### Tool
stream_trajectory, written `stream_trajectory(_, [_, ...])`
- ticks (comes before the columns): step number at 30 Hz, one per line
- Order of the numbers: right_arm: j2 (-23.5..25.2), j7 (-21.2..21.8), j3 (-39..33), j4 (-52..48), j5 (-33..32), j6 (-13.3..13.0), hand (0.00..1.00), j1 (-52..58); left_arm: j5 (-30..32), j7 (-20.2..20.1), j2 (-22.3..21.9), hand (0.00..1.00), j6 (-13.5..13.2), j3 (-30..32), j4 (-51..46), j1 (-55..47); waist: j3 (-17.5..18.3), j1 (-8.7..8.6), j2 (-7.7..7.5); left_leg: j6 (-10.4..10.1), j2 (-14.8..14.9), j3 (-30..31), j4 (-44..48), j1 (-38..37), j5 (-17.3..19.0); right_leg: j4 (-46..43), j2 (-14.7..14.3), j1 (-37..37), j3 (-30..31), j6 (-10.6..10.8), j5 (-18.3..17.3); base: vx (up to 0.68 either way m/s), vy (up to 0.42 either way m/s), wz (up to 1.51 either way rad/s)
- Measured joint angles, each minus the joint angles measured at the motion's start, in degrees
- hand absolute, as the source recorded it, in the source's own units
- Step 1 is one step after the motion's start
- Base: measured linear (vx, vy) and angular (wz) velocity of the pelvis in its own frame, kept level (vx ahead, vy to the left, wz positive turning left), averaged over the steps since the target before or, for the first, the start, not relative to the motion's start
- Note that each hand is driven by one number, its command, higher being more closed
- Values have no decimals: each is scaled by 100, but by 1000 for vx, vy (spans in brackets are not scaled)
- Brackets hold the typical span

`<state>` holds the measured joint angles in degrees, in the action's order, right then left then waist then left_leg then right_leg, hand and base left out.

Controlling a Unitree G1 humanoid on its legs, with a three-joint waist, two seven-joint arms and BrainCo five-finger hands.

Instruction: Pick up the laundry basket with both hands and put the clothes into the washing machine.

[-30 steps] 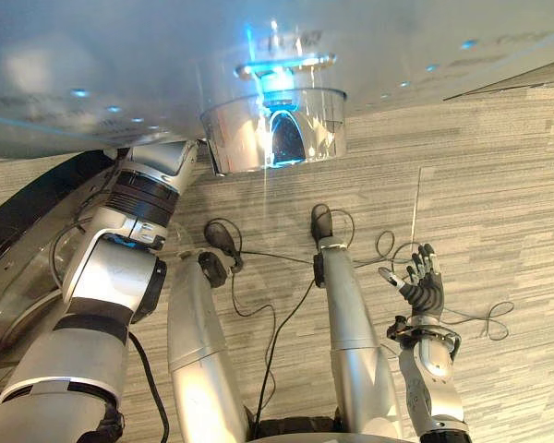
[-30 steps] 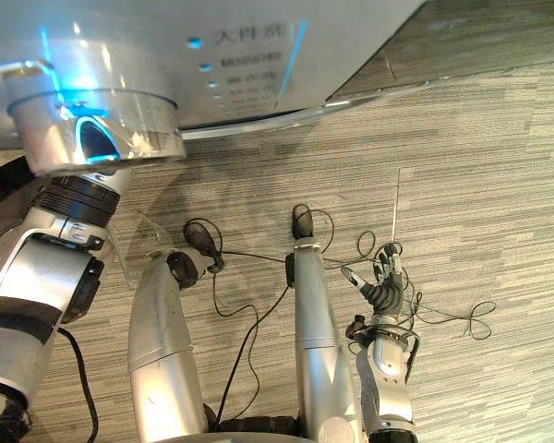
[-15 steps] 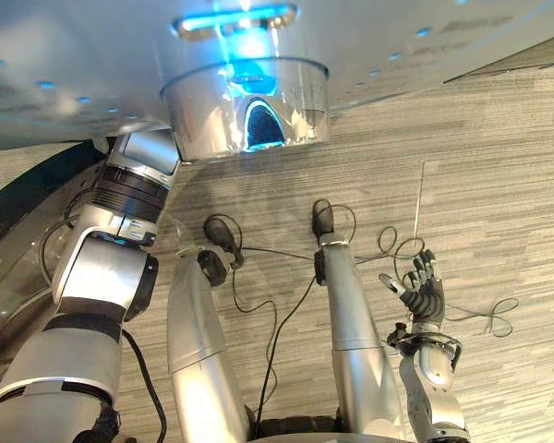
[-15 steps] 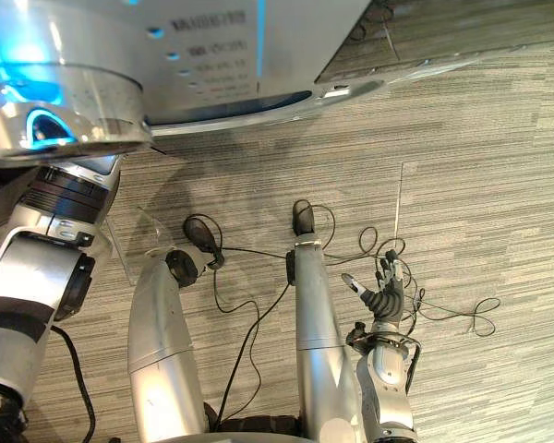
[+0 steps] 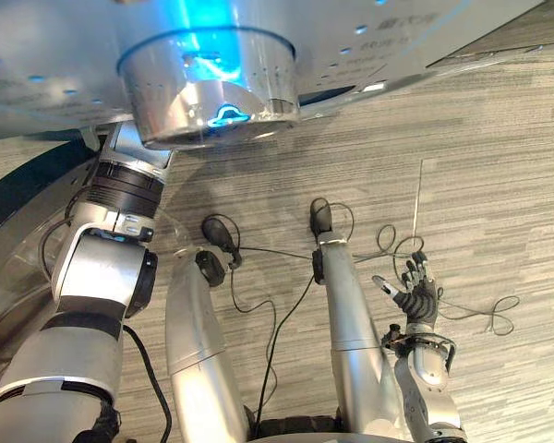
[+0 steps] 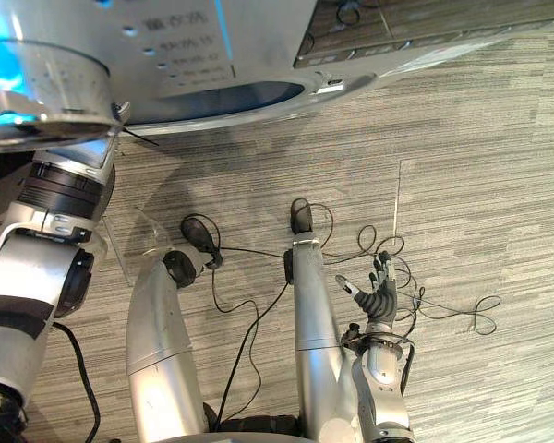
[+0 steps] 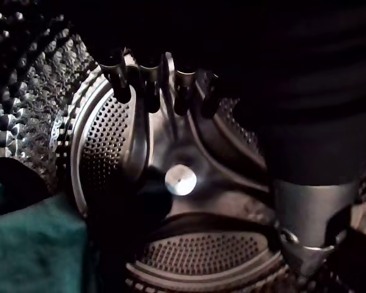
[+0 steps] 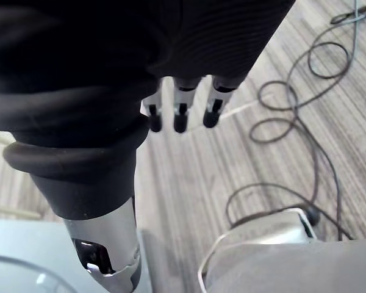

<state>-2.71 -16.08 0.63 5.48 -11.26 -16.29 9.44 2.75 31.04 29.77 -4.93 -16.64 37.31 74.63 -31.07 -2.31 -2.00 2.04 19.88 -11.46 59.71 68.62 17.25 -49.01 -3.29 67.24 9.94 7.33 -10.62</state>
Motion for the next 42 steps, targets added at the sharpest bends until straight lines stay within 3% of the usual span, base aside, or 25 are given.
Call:
stream_trajectory(2, [4, 0, 8, 26, -6, -6, 0, 0, -92, -202, -21, 0, 4, -98, 258, 158, 0, -7, 0, -4, -21, 36, -48, 25, -65, 23, 23, 1, -46, -39, 29, -9, 21, 14])
stream_trajectory(5, [12, 3, 84, 202, -52, 13, 0, -1, -788, -519, -81, 0, 8, -94, 455, 300, -1, -14, -1, -36, -68, 77, -133, 36, -128, 48, 40, 15, -71, -43, 75, -13, 12, 8])
stream_trajectory(9, [46, 2, 157, 208, -212, 46, 0, -7, -1507, -612, -284, 0, -76, 397, 73, 73, -1, -20, 0, -82, -100, 157, -151, 35, -185, 12, 49, 3, -104, -38, 83, 8, 16, 4])
stream_trajectory(13, [50, -34, 160, 223, -143, 131, 0, -69, -1553, -503, -542, 0, -180, 602, -1201, -1034, -13, -28, 20, -105, -121, 207, -255, -124, -260, 3, 95, -157, -191, -58, 68, 47, 16, 12])
stream_trajectory(16, [46, -97, 162, 386, 62, 235, 0, -190, -1105, -487, -1453, 0, -394, 431, -2308, -2976, -30, 75, 76, -199, -263, 198, -596, -818, -325, 102, 175, -756, -249, -164, -29, 76, -20, 28])
stream_trajectory(17, [47, -127, 153, 547, 82, 301, 0, -334, -1007, -564, -1858, 0, -433, 280, -2361, -3597, -27, 154, 80, -248, -307, 213, -758, -1079, -357, 195, 209, -1002, -290, -192, -53, 58, -45, 29])
stream_trajectory(21, [36, -146, 95, 804, 158, 427, 0, -751, -901, -1016, -2602, 0, -418, -390, -2358, -4865, 4, 269, 137, -365, -509, 361, -1166, -1556, -427, 325, 404, -1481, -478, -223, -135, 15, -59, 39])
stream_trajectory(23, [17, -145, 104, 965, 171, 467, 0, -861, -862, -1309, -2770, 0, -402, -673, -2306, -5197, 5, 328, 137, -445, -651, 361, -1412, -1913, -481, 364, 533, -1762, -500, -207, -177, 32, -56, 35])
stream_trajectory(26, [-8, -142, 97, 1265, 167, 567, 0, -900, -1125, -1731, -2936, 0, -429, -961, -2141, -5744, 145, 331, 283, -479, -797, 357, -1752, -2585, -593, 536, 653, -2387, -543, -229, -212, 58, -50, 23])
stream_trajectory(30, [-6, -98, 99, 2053, 167, 617, 0, -880, -1098, -2132, -2933, 0, -424, -948, -1636, -6437, 718, 329, 495, -456, -966, 339, -2445, -3475, -830, 1023, 834, -3258, -686, -226, -211, 113, -32, 21])
stream_trajectory(34, [6, 19, 102, 2951, 181, 691, 0, -752, -801, -2276, -2965, 0, -391, -285, -805, -6852, 1271, 348, 489, -552, -1089, 360, -3294, -4323, -1088, 1592, 964, -4095, -935, -246, -186, 130, -41, 33])
stream_trajectory(39, [113, 315, -104, 4300, 289, 895, 0, -662, 46, -2082, -3082, 0, -148, 1592, 1015, -7152, 2082, 342, 497, -594, -1183, 587, -4851, -5473, -1873, 2753, 981, -5348, -1529, -323, 40, 143, -52, 42])
stream_trajectory(42, [90, 449, -377, 4638, 390, 1000, 0, -712, 78, -2049, -3143, 0, 22, 2474, 1567, -7243, 2167, 336, 509, -655, -1175, 604, -4990, -5706, -2107, 2930, 1036, -5840, -1936, -337, 33, 89, -46, 62])
